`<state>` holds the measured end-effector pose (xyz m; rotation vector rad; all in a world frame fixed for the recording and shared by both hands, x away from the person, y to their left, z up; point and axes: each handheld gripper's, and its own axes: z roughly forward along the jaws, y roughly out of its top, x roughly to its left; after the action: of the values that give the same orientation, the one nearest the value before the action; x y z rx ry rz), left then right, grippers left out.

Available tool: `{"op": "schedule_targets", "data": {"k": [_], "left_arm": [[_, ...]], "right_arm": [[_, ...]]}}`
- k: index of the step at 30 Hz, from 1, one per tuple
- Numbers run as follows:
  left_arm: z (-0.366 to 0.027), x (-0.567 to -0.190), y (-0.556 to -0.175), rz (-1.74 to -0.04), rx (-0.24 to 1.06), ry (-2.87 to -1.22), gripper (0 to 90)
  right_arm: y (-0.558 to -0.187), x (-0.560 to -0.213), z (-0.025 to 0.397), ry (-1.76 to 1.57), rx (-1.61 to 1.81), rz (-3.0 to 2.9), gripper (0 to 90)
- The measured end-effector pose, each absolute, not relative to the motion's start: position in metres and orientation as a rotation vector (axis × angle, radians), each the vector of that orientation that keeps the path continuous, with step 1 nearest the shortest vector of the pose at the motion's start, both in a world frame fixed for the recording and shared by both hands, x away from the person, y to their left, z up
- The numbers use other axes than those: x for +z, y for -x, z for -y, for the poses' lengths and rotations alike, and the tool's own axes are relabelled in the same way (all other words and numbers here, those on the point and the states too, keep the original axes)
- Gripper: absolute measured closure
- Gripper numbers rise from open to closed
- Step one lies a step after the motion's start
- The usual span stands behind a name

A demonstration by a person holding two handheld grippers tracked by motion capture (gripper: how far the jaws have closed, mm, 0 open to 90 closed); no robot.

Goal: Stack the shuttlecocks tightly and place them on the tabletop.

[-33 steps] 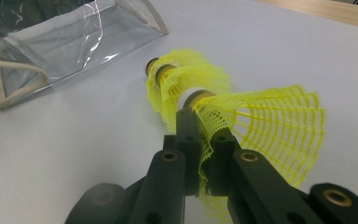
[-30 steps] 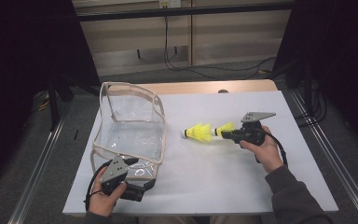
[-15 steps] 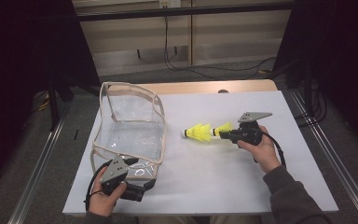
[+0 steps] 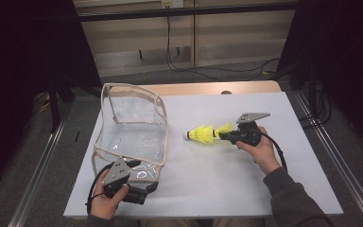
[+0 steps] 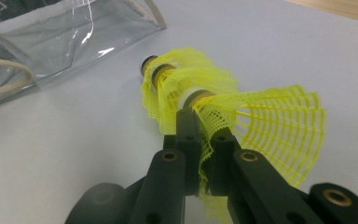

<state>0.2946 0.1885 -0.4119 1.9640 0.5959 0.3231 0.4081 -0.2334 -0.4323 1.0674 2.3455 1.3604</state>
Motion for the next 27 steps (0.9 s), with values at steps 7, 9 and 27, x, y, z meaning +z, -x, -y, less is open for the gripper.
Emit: {"op": "schedule_targets", "data": {"k": [7,9,27], "left_arm": [[-0.189,-0.412,-0.294,-0.598,0.327,-1.965,3.2],[-0.189,-0.412,-0.294,-0.600,0.326,-1.966,3.2],[-0.189,-0.412,-0.294,-0.597,0.324,-1.969,3.2]], "right_arm": [[-0.409,-0.436,0.224,-1.041,1.343,-2.377,86.5],[-0.410,-0.438,0.222,-1.039,1.334,-2.383,86.4],[-0.410,-0.444,0.218,-1.047,1.239,-2.440,78.6]]}}
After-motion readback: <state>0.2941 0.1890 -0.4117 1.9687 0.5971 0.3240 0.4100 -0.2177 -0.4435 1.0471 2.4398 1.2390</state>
